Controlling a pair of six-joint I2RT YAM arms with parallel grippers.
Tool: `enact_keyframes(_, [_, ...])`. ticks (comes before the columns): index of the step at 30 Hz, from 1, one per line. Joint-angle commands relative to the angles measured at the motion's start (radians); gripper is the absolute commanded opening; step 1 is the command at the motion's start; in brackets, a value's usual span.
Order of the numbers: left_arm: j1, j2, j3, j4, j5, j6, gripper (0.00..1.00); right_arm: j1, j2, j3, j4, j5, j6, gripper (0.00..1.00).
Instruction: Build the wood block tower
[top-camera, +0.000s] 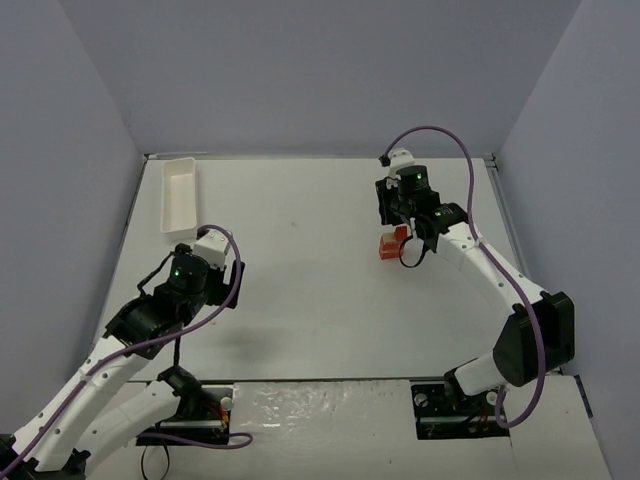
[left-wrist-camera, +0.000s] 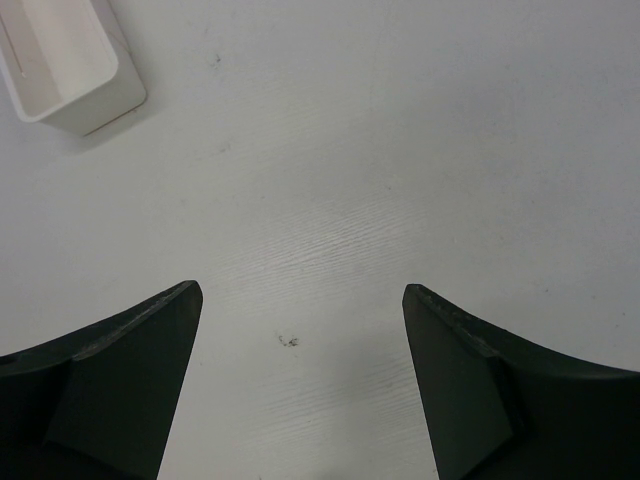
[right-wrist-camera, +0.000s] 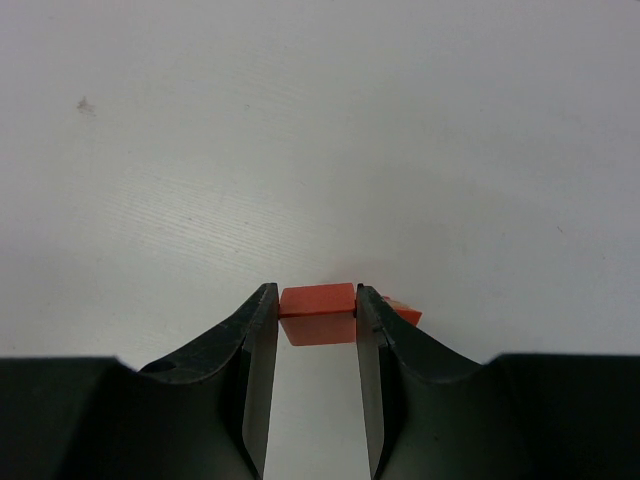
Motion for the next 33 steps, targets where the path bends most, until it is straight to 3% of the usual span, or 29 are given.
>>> enact_keyframes(1, [0.010,0.017,0.030,0.051,0.008,0.010,0.79,-0.045,0.007,0.004,0.026,-0.024,0.038,0.00])
enact_keyframes(11, [0.023,0.033,0.034,0.051,0.020,0.011,0.79,-0.059,0.054,0.001,0.027,-0.070,0.074,0.00])
enact_keyframes(33, [0.024,0.028,0.033,0.051,0.023,0.012,0.79,-0.053,0.065,-0.034,0.032,0.025,0.128,0.00])
